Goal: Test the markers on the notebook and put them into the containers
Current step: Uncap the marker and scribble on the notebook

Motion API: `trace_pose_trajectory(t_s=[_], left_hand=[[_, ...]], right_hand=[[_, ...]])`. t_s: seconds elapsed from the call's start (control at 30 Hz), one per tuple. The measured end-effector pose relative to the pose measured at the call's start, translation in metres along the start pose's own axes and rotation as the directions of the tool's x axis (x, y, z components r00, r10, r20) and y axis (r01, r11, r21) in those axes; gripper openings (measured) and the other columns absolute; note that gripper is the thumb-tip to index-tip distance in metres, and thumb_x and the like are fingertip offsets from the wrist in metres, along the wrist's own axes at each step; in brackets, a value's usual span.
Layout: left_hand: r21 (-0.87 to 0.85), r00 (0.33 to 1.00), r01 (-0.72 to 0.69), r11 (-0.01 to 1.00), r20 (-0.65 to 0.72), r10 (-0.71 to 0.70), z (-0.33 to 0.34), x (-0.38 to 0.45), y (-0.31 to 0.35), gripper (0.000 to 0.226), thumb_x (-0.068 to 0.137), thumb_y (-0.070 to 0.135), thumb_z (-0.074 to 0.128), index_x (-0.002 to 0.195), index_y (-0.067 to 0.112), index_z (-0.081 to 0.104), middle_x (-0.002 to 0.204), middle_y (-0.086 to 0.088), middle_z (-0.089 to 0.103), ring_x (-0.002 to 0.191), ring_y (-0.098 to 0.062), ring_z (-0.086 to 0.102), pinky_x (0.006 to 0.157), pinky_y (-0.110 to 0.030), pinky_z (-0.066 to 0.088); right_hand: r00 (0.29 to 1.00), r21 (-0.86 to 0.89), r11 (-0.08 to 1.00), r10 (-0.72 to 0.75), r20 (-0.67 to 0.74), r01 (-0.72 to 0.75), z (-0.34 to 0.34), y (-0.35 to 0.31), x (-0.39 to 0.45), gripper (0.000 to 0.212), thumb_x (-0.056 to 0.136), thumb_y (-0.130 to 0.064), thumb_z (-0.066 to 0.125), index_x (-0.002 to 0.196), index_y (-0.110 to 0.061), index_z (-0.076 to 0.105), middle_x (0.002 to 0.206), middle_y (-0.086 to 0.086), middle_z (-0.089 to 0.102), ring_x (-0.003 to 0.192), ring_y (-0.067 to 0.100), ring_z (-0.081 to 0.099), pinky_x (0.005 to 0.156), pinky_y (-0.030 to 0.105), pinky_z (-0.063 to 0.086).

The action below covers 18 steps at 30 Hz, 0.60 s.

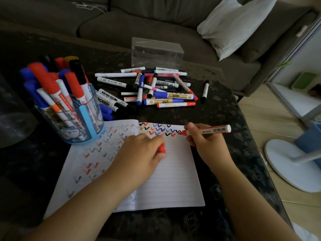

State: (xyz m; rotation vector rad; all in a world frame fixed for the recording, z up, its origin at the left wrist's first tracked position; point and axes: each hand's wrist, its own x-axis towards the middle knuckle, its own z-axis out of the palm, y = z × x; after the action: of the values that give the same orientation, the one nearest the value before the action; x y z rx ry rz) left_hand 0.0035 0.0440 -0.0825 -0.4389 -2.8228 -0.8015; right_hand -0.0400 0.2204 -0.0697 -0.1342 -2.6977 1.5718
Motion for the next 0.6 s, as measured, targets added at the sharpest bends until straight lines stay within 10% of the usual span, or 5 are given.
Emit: trace_pose_trajectory(t_s=[0.6], left_hand=[[-0.016, 1.000, 0.024, 1.000, -0.015, -0.024, 0.0045, -0.0029, -0.0030, 0.017, 0.087, 0.036, 0.059, 0.100, 0.025, 0.060, 0.090, 0.001, 0.061, 0.090, -0.018, 0.054, 0.084, -0.033, 0.041]], right_hand=[[1.000, -0.017, 1.000, -0.010, 0.002, 0.010, 0.0069, 0.0025, 0.0057, 0.009, 0.088, -0.027, 0.064, 0.080, -0.025, 0.062, 0.076, -0.012, 0.065, 0.064, -0.006, 0.061, 0.050, 0.005, 0.044]])
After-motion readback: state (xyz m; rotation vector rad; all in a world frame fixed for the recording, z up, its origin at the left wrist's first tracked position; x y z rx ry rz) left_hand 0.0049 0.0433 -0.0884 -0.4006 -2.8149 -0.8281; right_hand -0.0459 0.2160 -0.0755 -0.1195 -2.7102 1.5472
